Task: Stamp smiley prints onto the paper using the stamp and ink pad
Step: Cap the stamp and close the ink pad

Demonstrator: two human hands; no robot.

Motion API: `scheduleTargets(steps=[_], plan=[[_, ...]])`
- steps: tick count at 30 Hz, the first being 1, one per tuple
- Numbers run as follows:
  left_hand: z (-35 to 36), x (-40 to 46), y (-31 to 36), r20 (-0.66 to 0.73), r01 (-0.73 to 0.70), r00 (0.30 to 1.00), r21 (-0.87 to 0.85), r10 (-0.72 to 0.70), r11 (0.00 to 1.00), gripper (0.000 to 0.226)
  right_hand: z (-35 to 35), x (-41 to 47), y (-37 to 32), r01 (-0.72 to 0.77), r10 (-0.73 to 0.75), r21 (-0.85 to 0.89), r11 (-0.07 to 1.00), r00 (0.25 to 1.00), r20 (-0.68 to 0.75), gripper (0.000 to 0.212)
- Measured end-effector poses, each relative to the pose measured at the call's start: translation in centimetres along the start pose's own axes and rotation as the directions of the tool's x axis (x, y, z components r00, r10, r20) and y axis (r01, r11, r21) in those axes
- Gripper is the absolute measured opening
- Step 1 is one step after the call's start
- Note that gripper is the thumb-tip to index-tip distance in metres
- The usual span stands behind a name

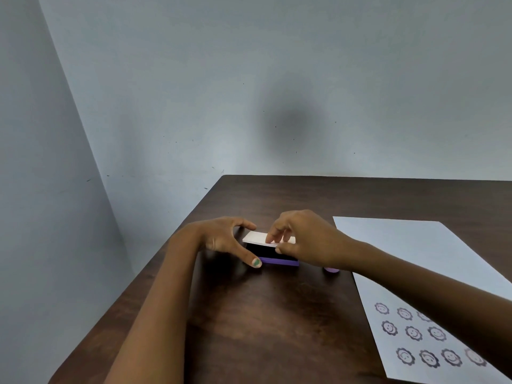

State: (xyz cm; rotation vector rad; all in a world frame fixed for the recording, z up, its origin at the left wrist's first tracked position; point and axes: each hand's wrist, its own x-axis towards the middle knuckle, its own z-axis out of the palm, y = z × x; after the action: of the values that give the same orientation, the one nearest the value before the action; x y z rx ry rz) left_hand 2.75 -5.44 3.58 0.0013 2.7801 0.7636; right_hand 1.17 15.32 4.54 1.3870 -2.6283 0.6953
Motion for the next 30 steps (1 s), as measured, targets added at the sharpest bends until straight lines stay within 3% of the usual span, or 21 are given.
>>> scheduleTargets(steps=[9, 15, 23, 30], plan=[[0.1, 0.4, -0.2, -0.025, -0.051, 0.998, -0.043, 0.050, 0.998, 0.071, -0.6, 0.0, 0.7, -0.007, 0.006, -0.037, 0.999, 1.000, -0.028, 0.017], [0.1, 0.4, -0.4, -0.023, -0.059, 0.998, -0.035, 0.059, 0.998, 0.066, -0.7, 0.6, 1.3, -0.085, 0.141, -0.211, 0.974, 0.954, 0.266, 0.062], [0.0, 0.3, -0.2, -0.038, -0.061, 0.997, -0.026, 0.060, 0.998, 0.067, -0.3, 0.8, 1.6, -0.088, 0.119, -0.145, 0.985, 0.969, 0.217, 0.058], [0.5, 0.5, 0.3, -0.088, -0.080, 0.993, -0.025, 0.077, 0.996, 0.068, 0.3, 0.4, 1.4, -0.063, 0.159, -0.348, 0.935, 0.955, 0.252, 0.051]])
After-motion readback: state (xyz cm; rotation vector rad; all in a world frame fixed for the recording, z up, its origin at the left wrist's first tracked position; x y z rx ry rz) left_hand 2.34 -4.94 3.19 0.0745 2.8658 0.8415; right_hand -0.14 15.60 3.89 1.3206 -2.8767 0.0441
